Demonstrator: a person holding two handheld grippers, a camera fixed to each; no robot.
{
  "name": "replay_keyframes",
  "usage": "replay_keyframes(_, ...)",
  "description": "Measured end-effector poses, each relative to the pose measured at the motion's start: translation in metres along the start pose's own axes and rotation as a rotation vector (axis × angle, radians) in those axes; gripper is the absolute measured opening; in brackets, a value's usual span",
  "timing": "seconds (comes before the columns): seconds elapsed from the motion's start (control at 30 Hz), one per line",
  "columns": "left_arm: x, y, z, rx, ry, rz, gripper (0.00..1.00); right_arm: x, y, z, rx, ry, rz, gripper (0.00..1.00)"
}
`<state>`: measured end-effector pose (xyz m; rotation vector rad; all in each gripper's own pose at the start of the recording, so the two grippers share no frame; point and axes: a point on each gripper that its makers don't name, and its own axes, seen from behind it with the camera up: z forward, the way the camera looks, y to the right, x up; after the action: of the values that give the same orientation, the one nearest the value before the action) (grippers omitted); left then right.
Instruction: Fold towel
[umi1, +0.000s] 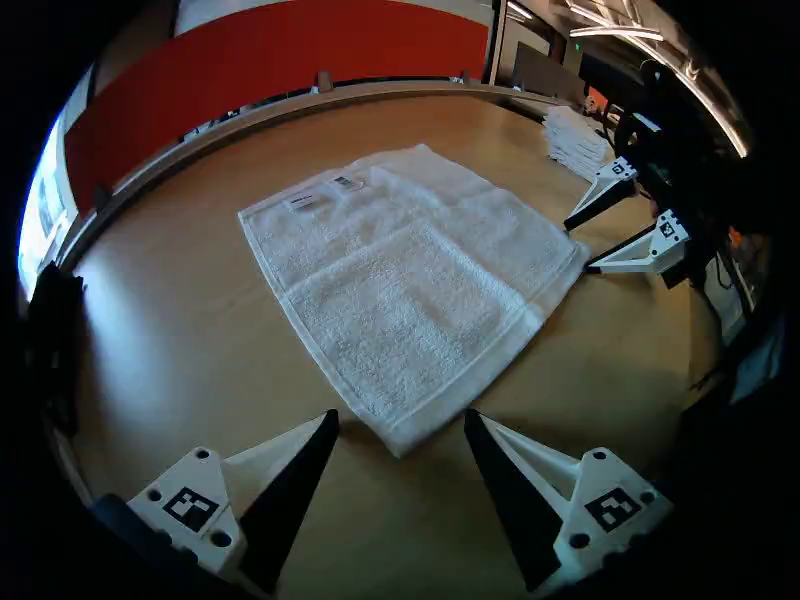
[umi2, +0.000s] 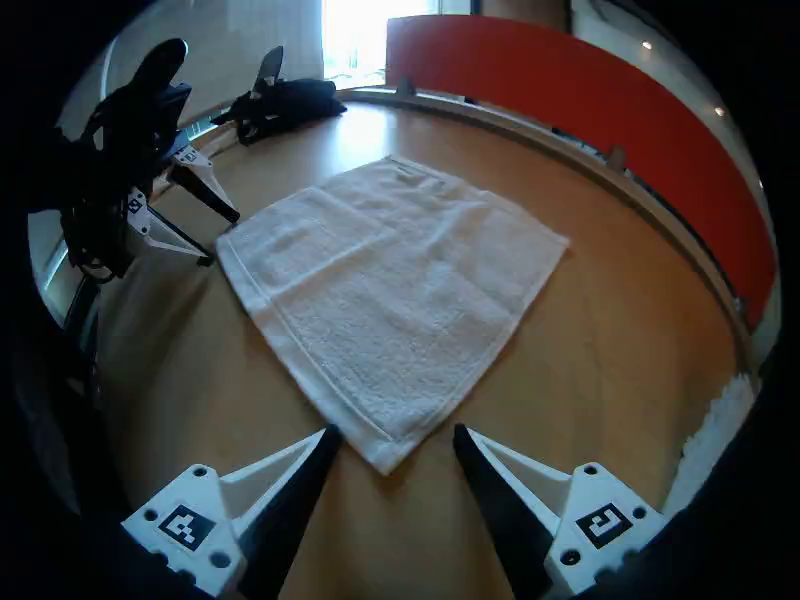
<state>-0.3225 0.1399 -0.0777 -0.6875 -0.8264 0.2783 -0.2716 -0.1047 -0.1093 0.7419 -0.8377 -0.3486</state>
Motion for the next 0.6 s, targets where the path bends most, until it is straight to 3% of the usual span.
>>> replay_keyframes(0.2, -0.0021, -0.0032, 0.0021, 0.031, -0.009, 0.035, 0.81, -0.0007, -0.0008, -0.0005, 0.005, 0.006, 0.006, 0.82)
replay_keyframes(0.37, -0.0015, -0.0025, 0.0025, 0.037, -0.01, 0.036, 0.75, 0.0004, -0.0023, 0.0011, 0.013, 0.004, -0.001, 0.69)
replay_keyframes(0.6, -0.0011, -0.0001, 0.0028, 0.041, -0.014, 0.032, 0.55, 0.0021, -0.0059, 0.0039, 0.025, 0.004, -0.014, 0.47)
